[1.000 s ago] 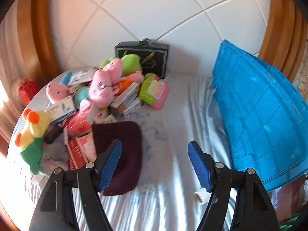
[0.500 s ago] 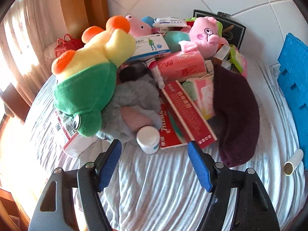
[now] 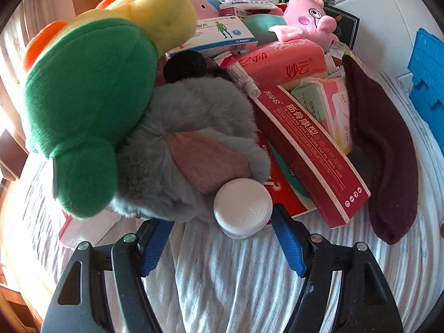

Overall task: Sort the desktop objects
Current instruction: 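Grasp the white-capped bottle with the left gripper while the right grasps a white tube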

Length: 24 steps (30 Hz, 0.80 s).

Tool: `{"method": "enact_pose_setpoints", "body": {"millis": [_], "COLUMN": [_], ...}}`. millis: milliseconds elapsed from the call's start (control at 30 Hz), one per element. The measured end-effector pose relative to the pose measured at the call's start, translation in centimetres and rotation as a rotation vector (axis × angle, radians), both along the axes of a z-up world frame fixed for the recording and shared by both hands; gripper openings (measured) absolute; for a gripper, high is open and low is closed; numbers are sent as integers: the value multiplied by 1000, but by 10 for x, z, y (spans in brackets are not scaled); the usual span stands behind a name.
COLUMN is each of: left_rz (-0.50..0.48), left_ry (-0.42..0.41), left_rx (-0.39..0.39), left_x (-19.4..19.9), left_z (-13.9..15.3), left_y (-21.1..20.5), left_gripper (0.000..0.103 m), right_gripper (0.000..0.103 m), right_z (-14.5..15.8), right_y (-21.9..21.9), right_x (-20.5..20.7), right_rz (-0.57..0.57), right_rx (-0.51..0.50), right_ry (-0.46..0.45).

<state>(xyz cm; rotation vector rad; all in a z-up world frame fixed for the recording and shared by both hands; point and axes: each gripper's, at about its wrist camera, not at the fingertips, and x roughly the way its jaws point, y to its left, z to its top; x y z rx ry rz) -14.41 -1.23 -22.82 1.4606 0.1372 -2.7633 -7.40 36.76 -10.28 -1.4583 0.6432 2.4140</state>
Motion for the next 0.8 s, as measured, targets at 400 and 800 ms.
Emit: {"method": "enact_pose_setpoints", "body": {"millis": [400,800], "left_rz": [-13,-15], "left_ry": [7,-16], "left_rx": [74,87], "left_x": [-14,-4], "left_z": [-1,1], "left_y": [-2,1], "left_gripper": [40,33], "right_gripper": [70,50], "right_z": [-54,-60], "right_y": [41,31], "right_x": [-3,-12], "right_rz": [-309,-176], "right_rx": [23,68], "right_ry": [-52,-95]}}
